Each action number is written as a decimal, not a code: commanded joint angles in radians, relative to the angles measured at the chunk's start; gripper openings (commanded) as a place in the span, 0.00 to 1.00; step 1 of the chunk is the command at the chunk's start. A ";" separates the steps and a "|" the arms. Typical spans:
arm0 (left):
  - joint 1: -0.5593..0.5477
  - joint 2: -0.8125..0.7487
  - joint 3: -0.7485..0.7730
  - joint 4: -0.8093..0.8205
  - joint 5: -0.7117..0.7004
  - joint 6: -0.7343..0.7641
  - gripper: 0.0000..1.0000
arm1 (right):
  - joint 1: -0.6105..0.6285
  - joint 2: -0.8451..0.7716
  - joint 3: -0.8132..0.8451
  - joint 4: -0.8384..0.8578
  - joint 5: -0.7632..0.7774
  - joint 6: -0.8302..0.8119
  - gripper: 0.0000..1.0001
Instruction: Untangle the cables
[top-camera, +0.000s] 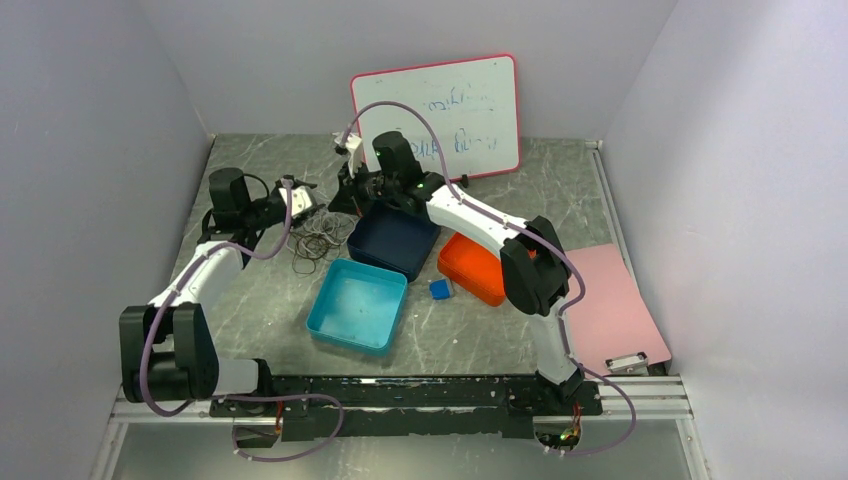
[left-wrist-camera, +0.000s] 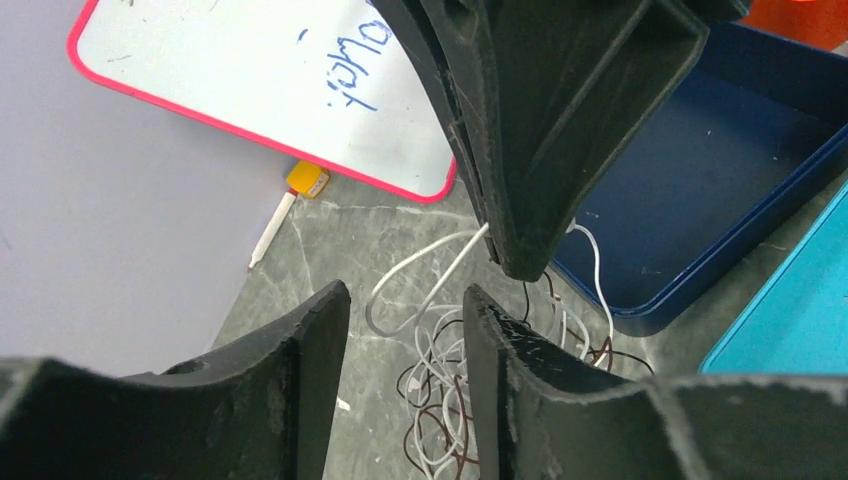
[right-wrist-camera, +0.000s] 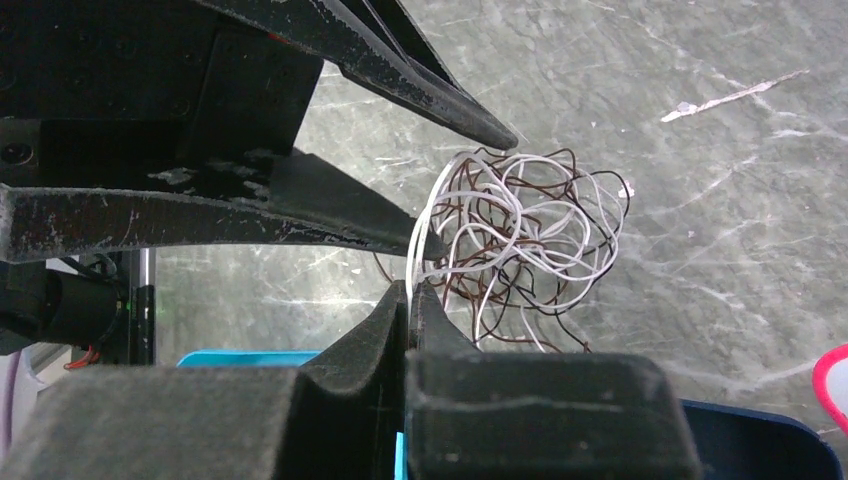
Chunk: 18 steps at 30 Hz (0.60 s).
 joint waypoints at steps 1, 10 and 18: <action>0.007 0.016 0.053 -0.013 0.093 0.055 0.48 | 0.000 0.009 0.040 -0.011 -0.024 -0.002 0.00; 0.005 0.051 0.123 -0.128 0.100 0.058 0.07 | 0.000 -0.001 0.021 0.013 -0.001 0.013 0.04; 0.006 0.033 0.140 -0.128 0.065 0.021 0.07 | 0.000 -0.040 -0.054 0.037 0.117 0.003 0.30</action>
